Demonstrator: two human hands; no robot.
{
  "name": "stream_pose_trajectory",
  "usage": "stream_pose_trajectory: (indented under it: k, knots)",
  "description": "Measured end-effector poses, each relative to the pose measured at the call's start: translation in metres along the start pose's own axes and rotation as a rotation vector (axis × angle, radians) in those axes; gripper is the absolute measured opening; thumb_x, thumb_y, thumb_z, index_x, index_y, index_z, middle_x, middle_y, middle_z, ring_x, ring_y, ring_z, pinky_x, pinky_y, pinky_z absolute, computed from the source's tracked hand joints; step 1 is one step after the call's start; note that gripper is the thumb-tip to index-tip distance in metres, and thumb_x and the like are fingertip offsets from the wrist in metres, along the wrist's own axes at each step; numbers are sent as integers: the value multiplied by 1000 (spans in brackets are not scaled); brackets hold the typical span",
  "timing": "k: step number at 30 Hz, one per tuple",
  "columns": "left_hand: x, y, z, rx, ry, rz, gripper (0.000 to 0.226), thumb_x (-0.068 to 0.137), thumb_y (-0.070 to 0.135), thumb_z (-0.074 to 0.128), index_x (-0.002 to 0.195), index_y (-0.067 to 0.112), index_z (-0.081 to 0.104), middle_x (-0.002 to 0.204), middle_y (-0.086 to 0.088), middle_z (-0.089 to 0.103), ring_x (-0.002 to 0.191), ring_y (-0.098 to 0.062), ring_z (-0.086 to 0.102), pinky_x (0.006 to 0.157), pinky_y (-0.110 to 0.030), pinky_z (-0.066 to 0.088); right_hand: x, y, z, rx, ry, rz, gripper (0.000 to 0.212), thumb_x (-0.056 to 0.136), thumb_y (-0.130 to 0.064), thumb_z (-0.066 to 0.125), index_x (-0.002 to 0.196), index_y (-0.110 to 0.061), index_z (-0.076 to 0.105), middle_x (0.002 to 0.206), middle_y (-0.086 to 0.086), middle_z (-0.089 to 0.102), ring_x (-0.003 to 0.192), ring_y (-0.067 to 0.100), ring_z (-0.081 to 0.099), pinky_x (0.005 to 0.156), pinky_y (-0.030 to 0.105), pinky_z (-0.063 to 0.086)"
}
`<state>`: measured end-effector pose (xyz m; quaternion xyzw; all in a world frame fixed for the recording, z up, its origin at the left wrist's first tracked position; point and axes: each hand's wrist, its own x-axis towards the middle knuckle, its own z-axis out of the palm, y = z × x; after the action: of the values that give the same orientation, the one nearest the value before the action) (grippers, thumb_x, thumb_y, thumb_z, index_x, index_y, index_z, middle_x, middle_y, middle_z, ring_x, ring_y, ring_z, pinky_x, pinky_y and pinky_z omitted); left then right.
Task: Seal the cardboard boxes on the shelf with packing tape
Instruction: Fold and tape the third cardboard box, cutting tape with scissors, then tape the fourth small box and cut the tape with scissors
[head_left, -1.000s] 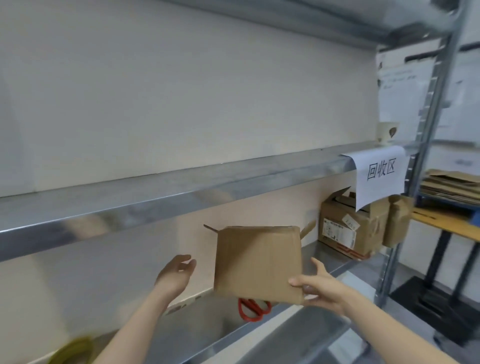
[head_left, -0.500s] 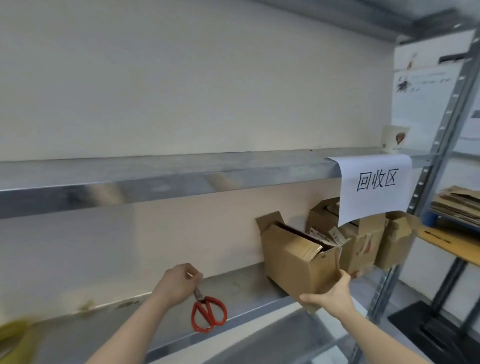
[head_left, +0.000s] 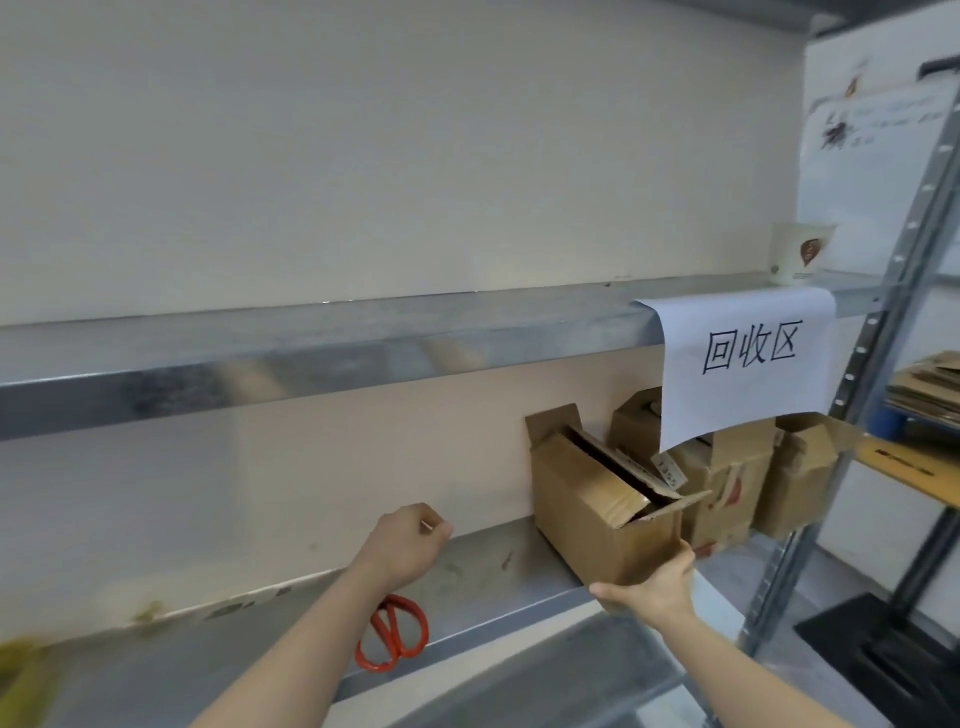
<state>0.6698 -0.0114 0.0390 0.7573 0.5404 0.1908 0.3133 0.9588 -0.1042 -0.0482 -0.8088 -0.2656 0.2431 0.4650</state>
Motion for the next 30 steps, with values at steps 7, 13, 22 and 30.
stream_pose_trajectory:
  k: [7, 13, 22, 30]
  knots:
    - [26, 36, 13, -19, -10, 59, 17, 93, 30, 55, 95, 16, 66, 99, -7, 72, 94, -23, 68, 87, -29, 51, 12, -5, -3, -99, -13, -4, 156, 38, -29, 99, 152, -10, -5, 157, 16, 11, 145, 36, 15, 118, 49, 20]
    - [31, 68, 49, -12, 33, 9, 19, 94, 25, 57, 102, 10, 66, 103, -11, 70, 98, -27, 66, 87, -31, 50, 25, -2, -12, -199, -39, 9, 149, 45, -35, 97, 151, -6, -4, 156, 15, 12, 145, 34, 11, 116, 45, 19]
    - [24, 124, 88, 59, 108, -95, 29, 95, 30, 56, 115, 10, 61, 115, -9, 65, 111, -25, 59, 91, -28, 44, 51, -6, -47, -631, -305, 166, 147, 48, -85, 69, 150, 3, 9, 151, 16, 22, 141, 27, 25, 109, 33, 32]
    - [-18, 134, 70, 461, 92, -167, 56, 97, 42, 47, 145, 18, 34, 152, -3, 34, 138, -24, 34, 110, -36, 33, -2, -16, -33, -750, -723, -213, 112, 72, -54, 77, 150, -4, 14, 152, 10, 32, 139, 28, 33, 112, 39, 33]
